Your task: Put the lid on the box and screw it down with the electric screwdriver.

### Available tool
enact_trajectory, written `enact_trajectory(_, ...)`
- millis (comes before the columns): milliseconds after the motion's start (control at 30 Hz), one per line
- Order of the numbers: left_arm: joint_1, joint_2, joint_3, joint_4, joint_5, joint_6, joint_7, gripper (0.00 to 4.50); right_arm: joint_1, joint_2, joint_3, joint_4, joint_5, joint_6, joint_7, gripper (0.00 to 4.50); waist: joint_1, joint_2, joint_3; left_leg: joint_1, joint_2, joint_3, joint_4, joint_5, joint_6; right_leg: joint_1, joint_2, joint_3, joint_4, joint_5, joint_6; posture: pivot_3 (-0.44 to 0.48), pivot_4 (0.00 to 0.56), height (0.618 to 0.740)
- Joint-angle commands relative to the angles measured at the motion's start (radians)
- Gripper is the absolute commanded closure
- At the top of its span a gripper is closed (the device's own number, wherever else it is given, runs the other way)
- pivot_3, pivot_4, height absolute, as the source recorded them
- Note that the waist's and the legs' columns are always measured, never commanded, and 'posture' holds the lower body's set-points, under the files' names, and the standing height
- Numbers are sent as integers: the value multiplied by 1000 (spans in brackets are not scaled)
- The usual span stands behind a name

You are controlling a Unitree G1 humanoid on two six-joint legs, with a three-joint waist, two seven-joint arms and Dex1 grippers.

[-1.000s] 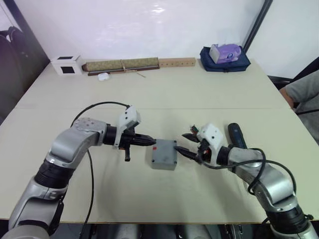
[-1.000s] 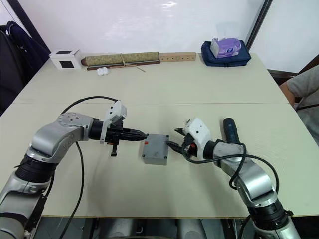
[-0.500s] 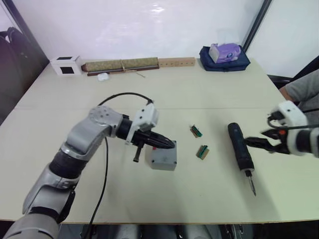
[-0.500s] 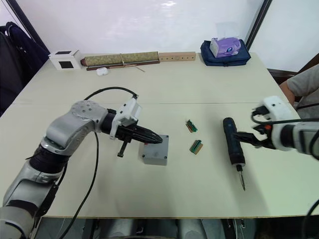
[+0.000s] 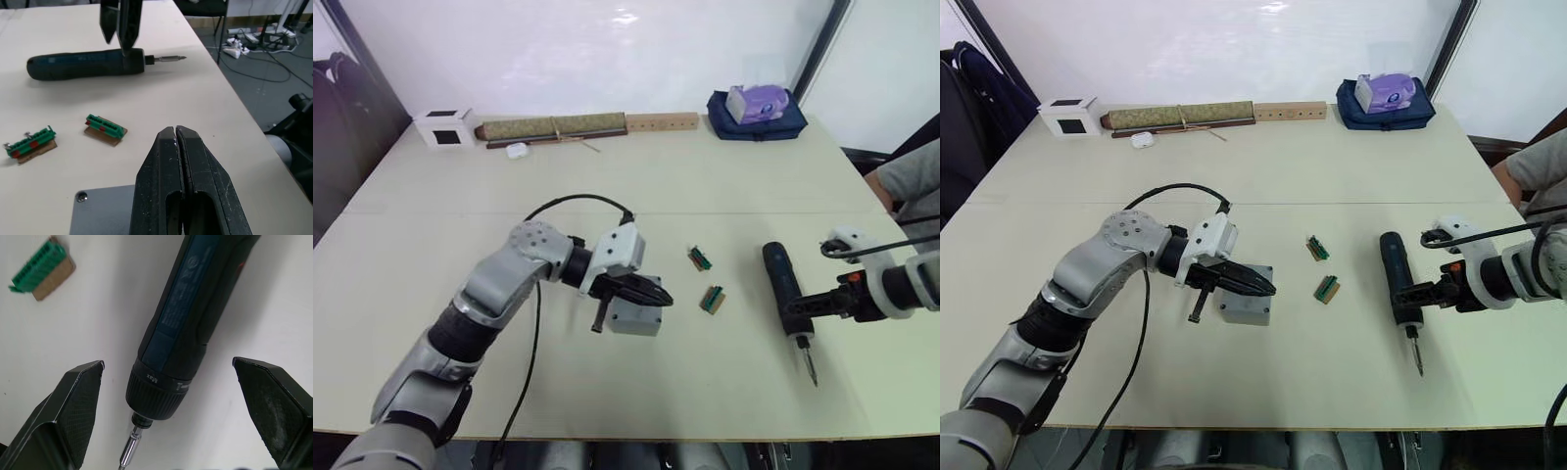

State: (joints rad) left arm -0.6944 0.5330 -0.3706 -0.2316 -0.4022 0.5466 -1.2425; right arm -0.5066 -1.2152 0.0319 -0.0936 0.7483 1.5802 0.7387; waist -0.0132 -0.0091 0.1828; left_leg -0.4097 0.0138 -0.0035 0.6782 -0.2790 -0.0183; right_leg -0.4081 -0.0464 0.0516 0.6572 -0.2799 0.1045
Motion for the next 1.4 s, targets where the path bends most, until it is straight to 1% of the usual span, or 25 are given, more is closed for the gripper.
enact_trajectory(33, 11, 1, 26, -49, -18, 18, 21, 4500, -11, 4, 46, 14, -32, -30, 17, 68, 0, 0, 0, 0, 0, 0, 0, 0, 0, 0, 0, 0, 0, 0, 0, 0, 150, 740)
enact_trajectory(200, 23, -1, 69, -57, -42, 55, 67, 4500, -14, 42, 149, 45, -92, -82, 24, 68, -3, -1, 0, 0, 0, 0, 0, 0, 0, 0, 0, 0, 0, 0, 0, 0, 150, 740)
enact_trajectory(300, 33, 9, 81, -63, -50, 70, 79, 4500, -26, 44, 190, 36, -113, -110, 51, 823, -5, -2, -1, 1, 1, -1, 0, 0, 0, 1, 1, 0, 0, 0, 0, 0, 150, 740)
enact_trajectory(400, 43, 8, 83, -67, -57, 78, 86, 4500, -69, 72, 206, 81, -154, -122, 47, 1775, -8, -3, -1, 1, 1, 0, 1, 0, 0, 1, 1, 0, 0, 0, 0, 0, 150, 740)
enact_trajectory(433, 46, 6, 82, -67, -56, 78, 90, 4500, -78, 77, 215, 91, -166, -127, 48, 2167, -8, -3, -1, 1, 1, 0, 1, 0, 0, 1, 1, 0, 0, 0, 0, 0, 150, 740)
enact_trajectory(500, 44, 3, 79, -63, -56, 77, 96, 4500, -90, 80, 236, 100, -194, -139, 51, 2723, -8, -3, -1, 1, 1, 0, 1, 0, 0, 1, 2, 0, 0, 0, 0, 0, 150, 740)
enact_trajectory(567, 41, -1, 78, -55, -53, 74, 101, 4500, -91, 71, 260, 103, -221, -170, 71, 2723, -9, -5, -2, 1, 1, 0, 1, 0, 0, 1, 2, 0, 0, 0, 0, 0, 150, 740)
enact_trajectory(700, 29, 6, 92, -25, -45, 66, 105, 4500, -142, 59, 278, 205, -307, -285, 103, 2723, -12, -8, -3, 2, 1, 0, 2, 0, 0, 3, 2, 0, -1, 0, 0, 0, 150, 740)
enact_trajectory(800, 10, 26, 114, 24, -35, 59, 103, 4500, -229, 94, 183, 283, -292, -380, 137, 2723, -18, -7, -1, 2, 1, 2, 3, 0, 0, 3, 1, 0, -2, 1, -1, 0, 150, 740)
enact_trajectory(867, 3, 31, 119, 40, -34, 57, 103, 4500, -247, 113, 139, 300, -284, -429, 155, 2723, -19, 0, 1, 1, 0, 3, 3, 0, 0, 1, 0, 1, -2, 2, 0, 0, 150, 740)
enact_trajectory(933, 0, 41, 128, 56, -33, 51, 97, 4500, -246, 160, 46, 286, -249, -476, 142, 2723, -17, 0, 1, 0, 0, 2, 2, 0, 0, 0, 0, 1, -2, 3, 2, 0, 150, 740)
enact_trajectory(967, -4, 50, 140, 75, -35, 61, 99, 4500, -258, 269, -130, 254, -183, -535, 35, 2723, -18, 0, 1, 0, 0, 1, 0, 0, 0, 0, 1, 1, -2, 3, 2, 0, 150, 740)
enact_trajectory(1000, -7, 55, 149, 88, -36, 68, 100, 4500, -267, 350, -255, 230, -139, -573, -45, 2723, -25, -1, 2, -1, 0, 1, -1, 0, 0, -2, 1, 1, -2, 2, 2, 0, 150, 740)
enact_trajectory(1033, -8, 58, 158, 99, -44, 82, 102, 4500, -247, 447, -362, 149, -115, -668, -127, 2723, -31, 0, 2, -2, 1, 1, -2, 0, 0, -3, 3, 1, -2, 2, 1, 0, 150, 740)
enact_trajectory(1067, -8, 64, 167, 107, -50, 88, 99, 4500, -231, 519, -425, 81, -106, -731, -184, 2723, -31, 0, 2, -3, 1, 1, -4, 0, 0, -6, 2, 3, -1, 2, 1, 0, 150, 740)
enact_trajectory(1100, -8, 67, 172, 111, -54, 93, 97, 4500, -208, 580, -456, 14, -94, -713, -251, 2723, -29, 1, 2, -4, 1, 1, -4, 1, -1, -7, 2, 3, -1, 2, 1, 0, 150, 740)
enact_trajectory(1133, -10, 63, 170, 110, -58, 108, 104, 4500, -186, 672, -499, -66, -25, -688, -329, 2723, -24, 1, 2, -7, 1, 0, -5, 2, -3, -11, 1, 2, 2, 2, 1, 0, 150, 740)
enact_trajectory(1167, -12, 60, 165, 108, -57, 119, 110, 4500, -167, 762, -530, -141, 56, -697, -376, 2723, -18, 1, 2, -12, 1, -1, -5, 3, -6, -17, 1, 2, 4, 2, 1, 0, 150, 740)
enact_trajectory(1200, -13, 60, 160, 104, -56, 129, 112, 4500, -145, 835, -543, -217, 112, -714, -408, 2723, -8, 1, 2, -16, 2, -3, -3, 4, -7, -19, 1, 0, 8, 2, 1, 0, 150, 740)
enact_trajectory(1233, -11, 65, 155, 101, -53, 135, 107, 4500, -124, 877, -538, -277, 137, -718, -434, 2723, -3, 1, 2, -17, 2, -3, -2, 4, -7, -20, 1, 0, 8, 2, 1, 0, 150, 740)
enact_trajectory(1300, -4, 80, 137, 91, -40, 139, 92, 4500, -78, 924, -493, -381, 140, -734, -463, 2723, 2, 2, 2, -17, 1, -2, 0, 4, -7, -20, -1, 0, 8, 2, 1, 0, 150, 740)
enact_trajectory(1367, 3, 96, 115, 89, -20, 131, 76, 4500, -45, 954, -456, -437, 145, -745, -496, 2723, 2, 2, 2, -17, -1, -2, 2, 4, -6, -19, -3, 1, 8, 2, 1, 0, 150, 740)
enact_trajectory(1400, 5, 103, 104, 93, -9, 121, 69, 4500, -26, 952, -422, -459, 114, -764, -496, 2723, 1, 2, 2, -17, -2, -1, 3, 4, -6, -19, -4, 1, 8, 3, 1, 0, 150, 740)
